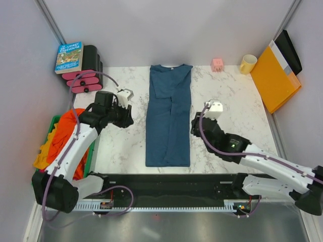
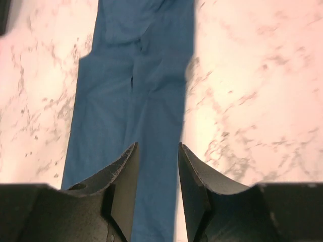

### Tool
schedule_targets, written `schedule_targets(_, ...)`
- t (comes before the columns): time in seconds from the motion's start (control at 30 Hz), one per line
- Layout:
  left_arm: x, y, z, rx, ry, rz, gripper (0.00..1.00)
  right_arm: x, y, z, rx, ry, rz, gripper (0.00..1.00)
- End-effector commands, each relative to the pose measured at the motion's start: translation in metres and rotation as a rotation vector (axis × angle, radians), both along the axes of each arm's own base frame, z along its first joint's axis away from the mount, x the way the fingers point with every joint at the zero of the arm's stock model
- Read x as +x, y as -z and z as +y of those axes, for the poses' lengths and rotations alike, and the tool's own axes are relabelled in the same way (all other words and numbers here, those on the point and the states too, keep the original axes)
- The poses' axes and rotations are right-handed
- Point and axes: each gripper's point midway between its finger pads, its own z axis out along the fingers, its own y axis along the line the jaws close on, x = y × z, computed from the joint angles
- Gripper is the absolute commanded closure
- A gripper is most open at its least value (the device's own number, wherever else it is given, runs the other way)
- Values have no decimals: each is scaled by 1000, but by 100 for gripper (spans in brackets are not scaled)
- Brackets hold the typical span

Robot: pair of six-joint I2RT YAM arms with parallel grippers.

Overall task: Fold and stack the t-shirts
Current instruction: Grab the bottom of the folded rectangular tshirt with both arms

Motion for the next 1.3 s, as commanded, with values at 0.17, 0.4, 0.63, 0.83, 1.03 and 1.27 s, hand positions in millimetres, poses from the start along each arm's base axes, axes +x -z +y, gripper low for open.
schedule_targets(0.17, 38, 3, 112, 15, -420, -449, 52, -12, -90, -96, -285, 251, -270, 51)
schedule_targets(0.4, 56, 56, 118, -8, -456, -613, 44, -18, -138, -102, -217, 235, -364, 43)
schedule_targets(0.63, 98, 60, 109, -95, -458, -658, 33, -28, -148, -115, -249, 264, -365, 39)
schedule_targets(0.83, 82, 72, 87, -96, -342, -764, 0, -29, -145, -116, -244, 292, -362, 38)
schedule_targets(1.03, 76, 70, 91, -94, -369, -792, 0, -23, -121, -100, -291, 281, -334, 35)
schedule_targets(1.27, 92, 73, 118, -69, -558, -738, 0, -20, -109, -93, -271, 292, -323, 31)
